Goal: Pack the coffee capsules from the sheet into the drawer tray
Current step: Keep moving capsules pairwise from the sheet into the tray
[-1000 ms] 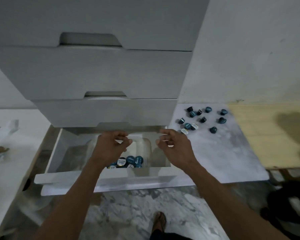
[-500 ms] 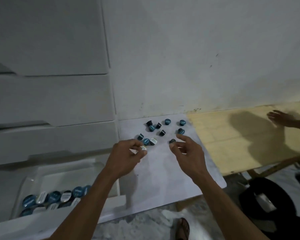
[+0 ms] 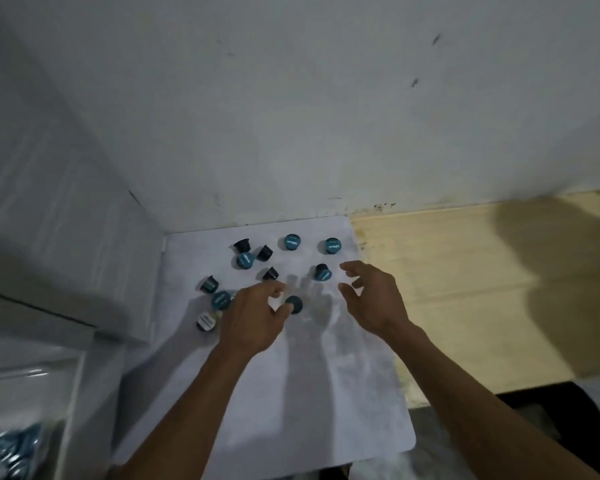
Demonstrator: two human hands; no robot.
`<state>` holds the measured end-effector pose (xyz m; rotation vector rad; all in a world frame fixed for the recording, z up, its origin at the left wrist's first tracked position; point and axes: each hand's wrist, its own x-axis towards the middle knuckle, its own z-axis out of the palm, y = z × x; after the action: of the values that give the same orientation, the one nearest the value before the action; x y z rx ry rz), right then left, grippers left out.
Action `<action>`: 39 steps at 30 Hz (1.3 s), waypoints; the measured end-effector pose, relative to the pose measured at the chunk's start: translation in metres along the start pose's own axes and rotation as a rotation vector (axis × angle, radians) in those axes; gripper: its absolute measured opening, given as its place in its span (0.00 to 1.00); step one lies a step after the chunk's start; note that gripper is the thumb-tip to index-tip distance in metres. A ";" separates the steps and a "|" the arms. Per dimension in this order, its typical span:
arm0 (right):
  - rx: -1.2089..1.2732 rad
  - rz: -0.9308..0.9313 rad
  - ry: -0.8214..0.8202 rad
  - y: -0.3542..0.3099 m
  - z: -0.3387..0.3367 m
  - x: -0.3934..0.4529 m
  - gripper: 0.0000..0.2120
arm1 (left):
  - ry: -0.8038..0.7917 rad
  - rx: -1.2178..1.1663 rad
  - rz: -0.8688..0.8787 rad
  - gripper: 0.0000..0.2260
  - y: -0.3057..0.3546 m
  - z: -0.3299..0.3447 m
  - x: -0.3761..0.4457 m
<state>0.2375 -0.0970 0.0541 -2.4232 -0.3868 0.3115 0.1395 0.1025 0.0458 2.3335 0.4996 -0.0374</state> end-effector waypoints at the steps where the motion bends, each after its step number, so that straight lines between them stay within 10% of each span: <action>1: -0.063 -0.031 -0.037 0.006 0.006 0.011 0.17 | -0.011 0.024 -0.007 0.16 -0.002 0.010 0.008; 13: -0.378 -0.498 -0.182 0.055 0.076 0.086 0.15 | -0.119 0.250 0.050 0.17 -0.034 0.074 0.052; 18: -0.153 -0.356 -0.144 0.057 0.093 0.088 0.11 | -0.038 0.111 0.063 0.06 -0.040 0.083 0.060; 25: 0.176 -0.007 0.020 0.055 0.097 0.078 0.10 | 0.156 -0.316 0.018 0.15 -0.044 0.100 0.051; 31: 0.149 0.104 0.057 0.063 0.098 0.080 0.15 | 0.181 -0.124 0.175 0.18 -0.059 0.116 0.048; 39: 0.103 -0.209 0.111 0.079 0.107 0.061 0.18 | 0.377 -0.267 0.194 0.12 -0.060 0.126 0.039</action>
<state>0.2757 -0.0731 -0.0849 -2.2641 -0.5555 0.1021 0.1679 0.0699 -0.0923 2.1173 0.4270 0.5374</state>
